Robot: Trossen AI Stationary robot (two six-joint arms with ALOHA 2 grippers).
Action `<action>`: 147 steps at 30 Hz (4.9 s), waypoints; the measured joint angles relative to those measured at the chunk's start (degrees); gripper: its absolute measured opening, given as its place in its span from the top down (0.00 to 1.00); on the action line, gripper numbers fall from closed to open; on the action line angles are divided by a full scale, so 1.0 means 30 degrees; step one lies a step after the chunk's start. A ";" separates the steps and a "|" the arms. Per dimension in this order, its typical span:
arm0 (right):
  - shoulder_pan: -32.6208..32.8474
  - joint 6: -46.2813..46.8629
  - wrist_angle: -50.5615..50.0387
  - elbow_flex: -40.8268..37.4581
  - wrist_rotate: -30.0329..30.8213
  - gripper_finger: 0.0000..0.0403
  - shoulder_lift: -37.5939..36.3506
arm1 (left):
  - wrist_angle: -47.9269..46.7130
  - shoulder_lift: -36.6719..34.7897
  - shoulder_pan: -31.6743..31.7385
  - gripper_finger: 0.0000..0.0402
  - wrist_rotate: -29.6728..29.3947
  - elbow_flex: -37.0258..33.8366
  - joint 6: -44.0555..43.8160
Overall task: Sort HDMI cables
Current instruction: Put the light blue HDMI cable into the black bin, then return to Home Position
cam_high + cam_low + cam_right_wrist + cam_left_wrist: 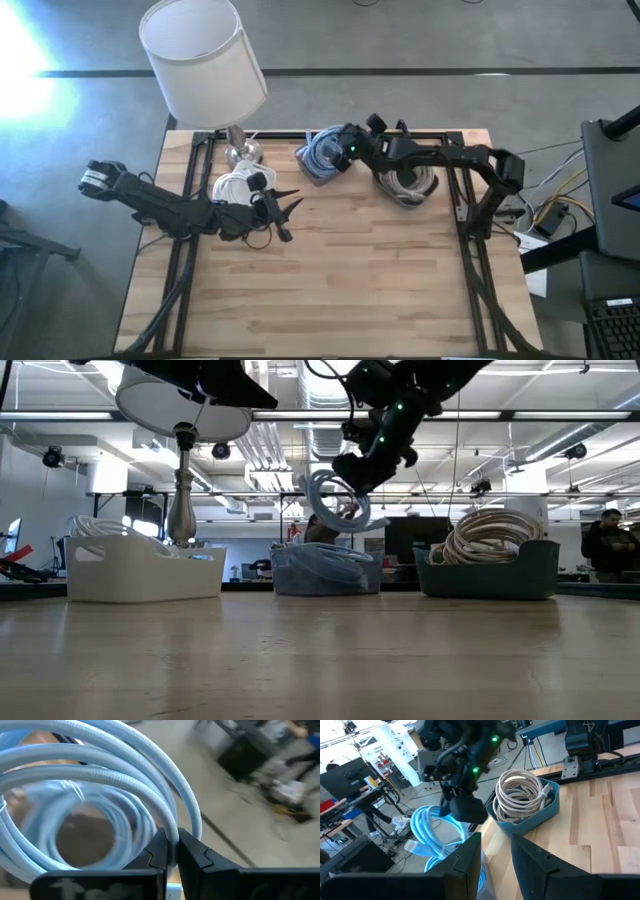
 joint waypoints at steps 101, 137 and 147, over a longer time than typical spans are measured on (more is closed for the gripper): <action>0.7068 -0.1297 0.7978 -1.6753 -0.8233 0.68 -2.0404 | -0.2617 -1.5198 -0.0874 0.73 0.5377 -0.9071 -0.3024; 0.7061 -0.4075 0.9574 -2.1466 -1.3379 0.70 -2.6512 | -0.1314 -2.1529 0.0138 0.73 0.8459 -1.3427 -0.2289; 0.7061 -0.2753 0.9640 -2.2329 -1.3269 0.71 -2.6617 | -0.3286 -2.1522 0.0160 0.73 0.8247 -1.3442 -0.4664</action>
